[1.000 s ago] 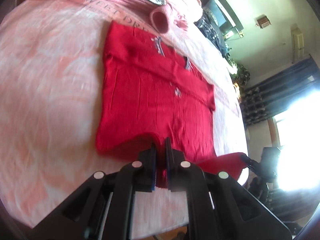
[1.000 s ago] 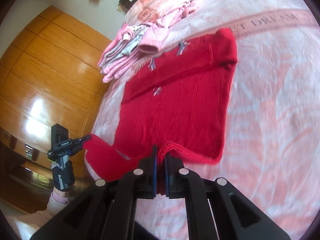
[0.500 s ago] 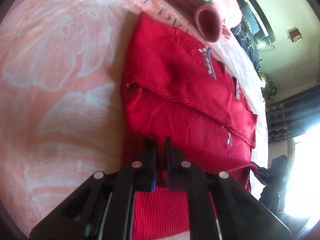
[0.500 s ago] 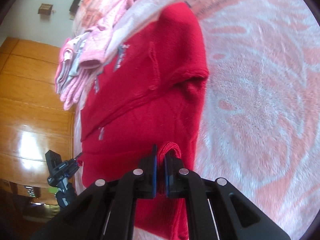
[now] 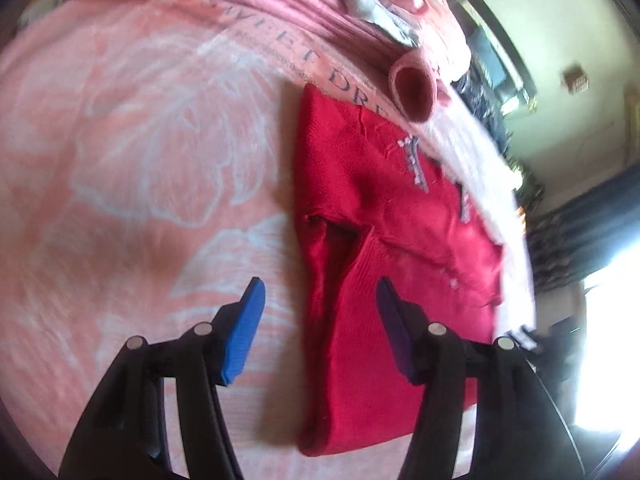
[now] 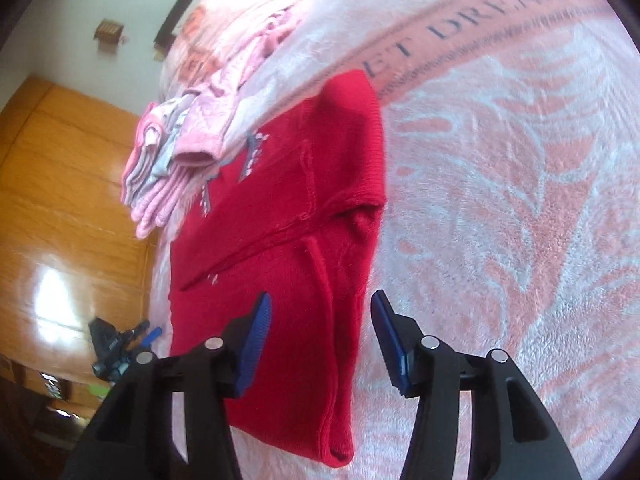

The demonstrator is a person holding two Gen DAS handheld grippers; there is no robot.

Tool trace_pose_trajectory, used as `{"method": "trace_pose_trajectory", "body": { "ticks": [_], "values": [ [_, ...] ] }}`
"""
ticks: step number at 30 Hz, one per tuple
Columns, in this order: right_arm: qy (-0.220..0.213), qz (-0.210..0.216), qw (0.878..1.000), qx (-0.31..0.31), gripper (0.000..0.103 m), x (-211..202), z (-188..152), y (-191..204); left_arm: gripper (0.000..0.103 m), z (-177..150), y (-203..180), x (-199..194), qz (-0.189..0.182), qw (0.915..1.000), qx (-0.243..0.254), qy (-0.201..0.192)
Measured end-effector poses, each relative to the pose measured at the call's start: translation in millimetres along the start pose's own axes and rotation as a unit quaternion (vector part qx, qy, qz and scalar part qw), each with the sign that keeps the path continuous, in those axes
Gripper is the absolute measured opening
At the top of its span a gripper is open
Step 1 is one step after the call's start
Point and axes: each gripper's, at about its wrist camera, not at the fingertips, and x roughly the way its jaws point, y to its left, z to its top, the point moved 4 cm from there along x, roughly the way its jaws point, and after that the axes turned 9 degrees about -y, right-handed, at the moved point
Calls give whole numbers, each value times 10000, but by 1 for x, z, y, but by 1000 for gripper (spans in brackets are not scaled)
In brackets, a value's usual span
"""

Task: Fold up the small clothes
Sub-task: 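Grasp the folded hem edge with both tools at its middle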

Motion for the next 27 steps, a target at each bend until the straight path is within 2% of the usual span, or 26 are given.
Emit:
{"method": "trace_pose_trajectory", "body": {
  "ticks": [4,7,10,17,22,23,24,25,27],
  "values": [
    [89,-122,9971,-752,53,6,-20,30,56,-6,-34,15,374,9930,1118,-3],
    [141,-292,9929,-1141,53,11,-29,42,56,-8,-53,29,473,9854,1636,22],
    [223,-297,9917,-1232,53,18,-37,45,56,-6,-65,45,690,9760,2064,41],
    [341,-397,9913,-1208,53,24,-46,30,54,-3,-73,73,768,9653,2482,269],
    [319,-274,9898,-1363,53,22,-45,33,51,-4,-66,81,733,9670,2404,416],
    [305,-281,9887,-1439,53,22,-44,35,47,-5,-64,80,671,9682,2372,425],
    [295,-300,9877,-1504,53,23,-42,36,37,-5,-64,79,602,9694,2338,445],
    [277,-331,9867,-1564,53,24,-40,37,32,-5,-63,78,518,9715,2265,474],
    [236,-394,9846,-1688,53,27,-35,40,13,-5,-63,77,452,9727,2227,461]
  ]
}}
